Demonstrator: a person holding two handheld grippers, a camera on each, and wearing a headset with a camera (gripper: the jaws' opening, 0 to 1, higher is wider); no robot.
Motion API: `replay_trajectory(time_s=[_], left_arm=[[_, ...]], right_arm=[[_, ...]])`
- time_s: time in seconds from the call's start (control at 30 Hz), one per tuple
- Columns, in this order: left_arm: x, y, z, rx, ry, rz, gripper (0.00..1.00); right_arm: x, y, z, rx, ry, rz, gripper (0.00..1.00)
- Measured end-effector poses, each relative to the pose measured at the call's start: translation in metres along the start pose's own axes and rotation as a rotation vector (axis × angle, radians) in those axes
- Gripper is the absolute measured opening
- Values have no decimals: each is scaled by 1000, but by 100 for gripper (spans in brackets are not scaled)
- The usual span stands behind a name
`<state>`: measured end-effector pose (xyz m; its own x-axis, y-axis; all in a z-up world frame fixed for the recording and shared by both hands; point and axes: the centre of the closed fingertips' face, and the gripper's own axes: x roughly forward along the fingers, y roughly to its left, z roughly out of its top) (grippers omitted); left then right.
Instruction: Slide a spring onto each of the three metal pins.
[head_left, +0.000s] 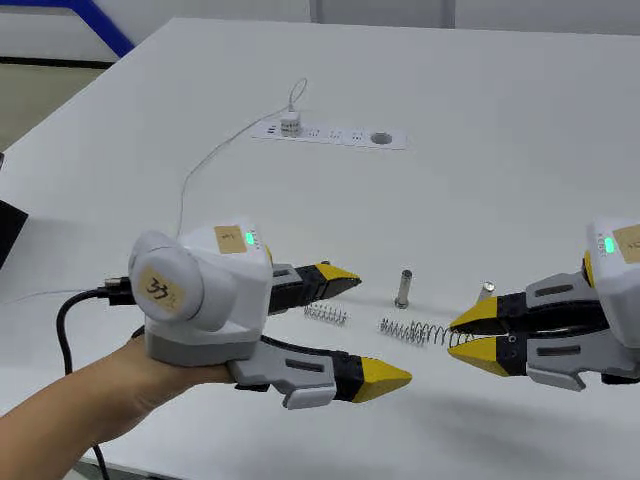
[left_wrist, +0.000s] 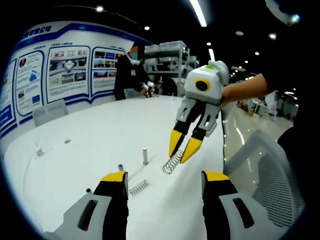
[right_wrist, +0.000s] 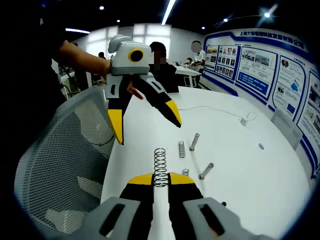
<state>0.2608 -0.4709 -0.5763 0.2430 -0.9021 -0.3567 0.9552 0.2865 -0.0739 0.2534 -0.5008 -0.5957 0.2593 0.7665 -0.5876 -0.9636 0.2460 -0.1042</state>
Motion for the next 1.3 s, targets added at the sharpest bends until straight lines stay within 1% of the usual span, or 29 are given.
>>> replay_trajectory(time_s=[0.07,0.17,0.27,0.37,0.43,0.47,0.67,0.87,1.0,1.2,1.3], left_arm=[[4,-4,0,19,5,-17,56],[8,-8,1,22,11,-37,51],[10,-11,2,21,9,-54,48],[11,-13,0,23,14,-64,42],[11,-15,0,25,17,-73,39],[11,-16,-1,28,21,-77,38],[11,-16,-4,41,33,-82,33],[12,-18,-3,46,34,-94,27],[12,-18,-7,56,56,-103,23],[13,-20,-8,61,58,-115,17],[13,-20,-9,66,66,-114,16]], right_arm=[[1,5,4,-11,-2,18,10],[2,7,6,-25,-4,29,10],[3,10,8,-32,-5,41,10],[5,12,9,-38,-7,51,10],[6,12,10,-59,-9,44,10],[6,13,10,-58,-8,49,10],[7,14,11,-65,-8,56,10],[8,15,11,-67,-9,61,10],[9,16,11,-74,-8,66,10],[10,16,11,-77,-8,72,10],[11,17,13,-79,-10,78,10]])
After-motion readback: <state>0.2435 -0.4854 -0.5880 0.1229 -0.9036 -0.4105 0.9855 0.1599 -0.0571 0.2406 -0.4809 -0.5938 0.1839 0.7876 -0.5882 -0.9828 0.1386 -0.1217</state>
